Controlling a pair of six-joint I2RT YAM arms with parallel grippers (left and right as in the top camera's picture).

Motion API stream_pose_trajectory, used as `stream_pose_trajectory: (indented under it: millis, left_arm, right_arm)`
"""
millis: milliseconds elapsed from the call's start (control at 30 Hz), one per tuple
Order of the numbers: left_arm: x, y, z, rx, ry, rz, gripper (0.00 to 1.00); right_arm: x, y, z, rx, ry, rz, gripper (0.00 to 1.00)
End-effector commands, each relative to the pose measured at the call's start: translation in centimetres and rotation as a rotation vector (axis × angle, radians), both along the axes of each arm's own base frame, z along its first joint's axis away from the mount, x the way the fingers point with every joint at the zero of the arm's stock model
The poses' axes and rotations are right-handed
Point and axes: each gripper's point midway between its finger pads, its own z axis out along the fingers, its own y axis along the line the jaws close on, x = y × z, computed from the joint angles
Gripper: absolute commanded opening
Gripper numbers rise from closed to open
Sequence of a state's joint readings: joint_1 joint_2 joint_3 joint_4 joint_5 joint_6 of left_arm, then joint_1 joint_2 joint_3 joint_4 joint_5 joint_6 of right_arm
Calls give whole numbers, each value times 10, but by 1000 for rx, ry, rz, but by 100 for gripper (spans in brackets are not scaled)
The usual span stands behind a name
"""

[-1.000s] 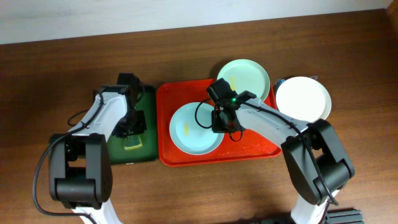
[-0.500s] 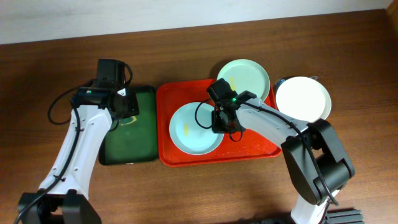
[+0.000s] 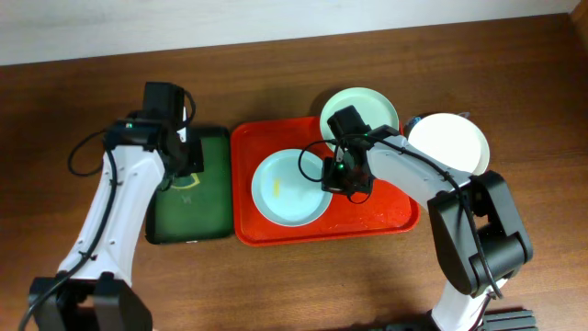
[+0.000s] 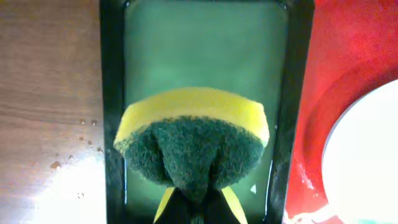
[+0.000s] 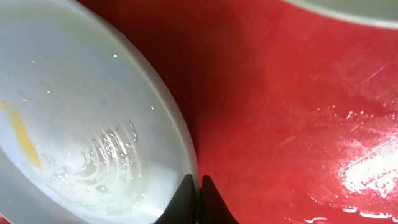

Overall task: Clean dirty plates on tray and stack at the side
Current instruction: 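Carry the sponge with the left gripper toward the pale green plate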

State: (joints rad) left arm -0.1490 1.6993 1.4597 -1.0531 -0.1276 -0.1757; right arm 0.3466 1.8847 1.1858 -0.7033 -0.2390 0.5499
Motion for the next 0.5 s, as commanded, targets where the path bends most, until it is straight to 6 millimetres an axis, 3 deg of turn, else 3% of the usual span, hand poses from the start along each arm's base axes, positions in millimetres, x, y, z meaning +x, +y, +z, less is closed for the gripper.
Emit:
stream_pose_trajectory:
  millis: [0, 300, 333, 367, 433, 467]
  left_arm:
    - [16, -1, 6, -4, -2, -8, 0]
    - [11, -7, -25, -11, 102, -19, 0]
    - [11, -7, -25, -11, 105, -19, 0]
    - [11, -7, -25, -11, 105, -19, 0]
    - [11, -7, -25, -11, 105, -19, 0]
    - [11, -7, -25, -11, 104, -19, 0]
  right_arm:
    - [1, 2, 0, 11, 6, -6, 4]
    - [1, -2, -3, -15, 3, -10, 4]
    - [1, -2, -3, -15, 3, -10, 8]
    - [1, -2, -3, -15, 2, -10, 21]
    - [1, -2, -3, -15, 2, -10, 32]
    - [1, -2, -3, -15, 2, -10, 33]
